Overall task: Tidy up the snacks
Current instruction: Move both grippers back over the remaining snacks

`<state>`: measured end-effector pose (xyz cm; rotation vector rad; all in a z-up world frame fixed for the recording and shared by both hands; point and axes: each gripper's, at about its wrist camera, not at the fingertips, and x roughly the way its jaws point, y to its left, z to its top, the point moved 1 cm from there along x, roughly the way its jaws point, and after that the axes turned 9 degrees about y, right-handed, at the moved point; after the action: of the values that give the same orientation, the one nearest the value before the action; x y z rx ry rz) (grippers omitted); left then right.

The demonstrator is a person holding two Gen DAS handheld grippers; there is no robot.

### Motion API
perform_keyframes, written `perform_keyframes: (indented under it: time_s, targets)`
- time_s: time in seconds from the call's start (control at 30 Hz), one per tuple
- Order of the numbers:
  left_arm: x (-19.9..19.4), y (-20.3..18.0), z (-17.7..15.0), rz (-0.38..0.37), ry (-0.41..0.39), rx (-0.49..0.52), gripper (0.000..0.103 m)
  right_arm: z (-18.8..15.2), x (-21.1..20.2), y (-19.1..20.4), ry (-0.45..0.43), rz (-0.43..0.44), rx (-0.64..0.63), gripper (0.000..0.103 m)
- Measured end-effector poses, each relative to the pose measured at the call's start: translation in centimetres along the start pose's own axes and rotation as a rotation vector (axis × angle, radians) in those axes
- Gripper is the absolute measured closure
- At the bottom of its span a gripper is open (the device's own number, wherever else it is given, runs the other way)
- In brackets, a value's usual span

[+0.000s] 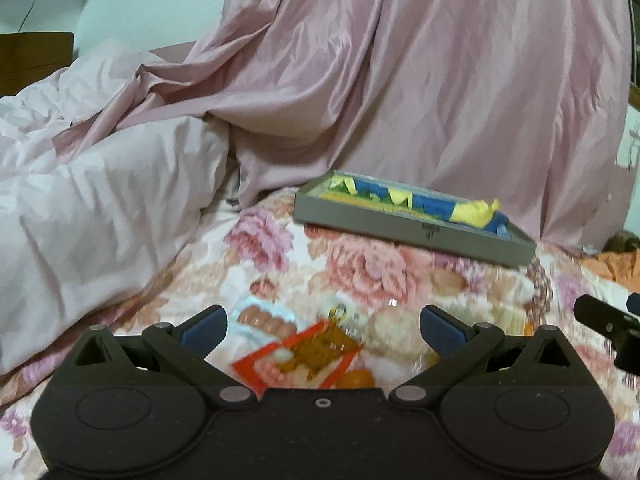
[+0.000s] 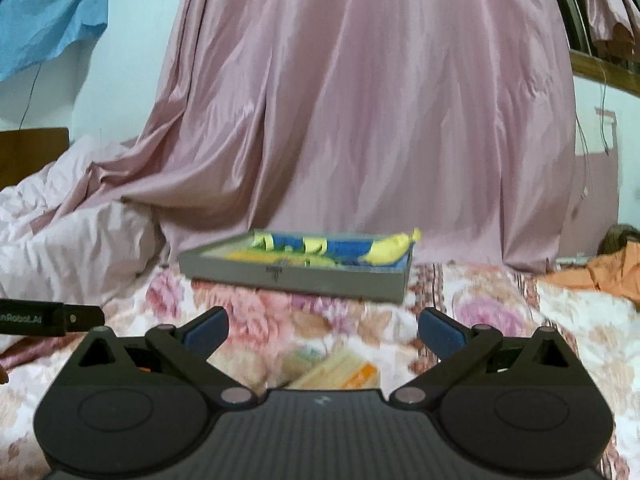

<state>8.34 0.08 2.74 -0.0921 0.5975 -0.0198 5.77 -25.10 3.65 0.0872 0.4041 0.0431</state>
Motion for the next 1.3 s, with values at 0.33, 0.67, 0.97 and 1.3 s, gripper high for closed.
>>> perform_keyframes:
  time_s: [0.33,0.67,0.97,1.3]
  targets:
    - [0.6,0.3,-2.8,-0.033,0.098,0.087,0.001,-2.6,-0.6,1.0,0.15,-0.013,-0.001,0.0]
    - [2.0,-0.6,-3.8,-0.069,0.172,0.16,0.001,-4.5,1.9,0.8,0.294,-0.011,0.035,0.0]
    - [3.4,-1.4,-4.3,-0.082,0.221,0.203,0.001,-5.1,3.8,0.6,0.364,-0.016,0.051,0.0]
    - [5.1,-2.8,-4.2,-0.123,0.253,0.286,0.001,-4.4,6.0,0.3,0.389,-0.004,0.044,0.0]
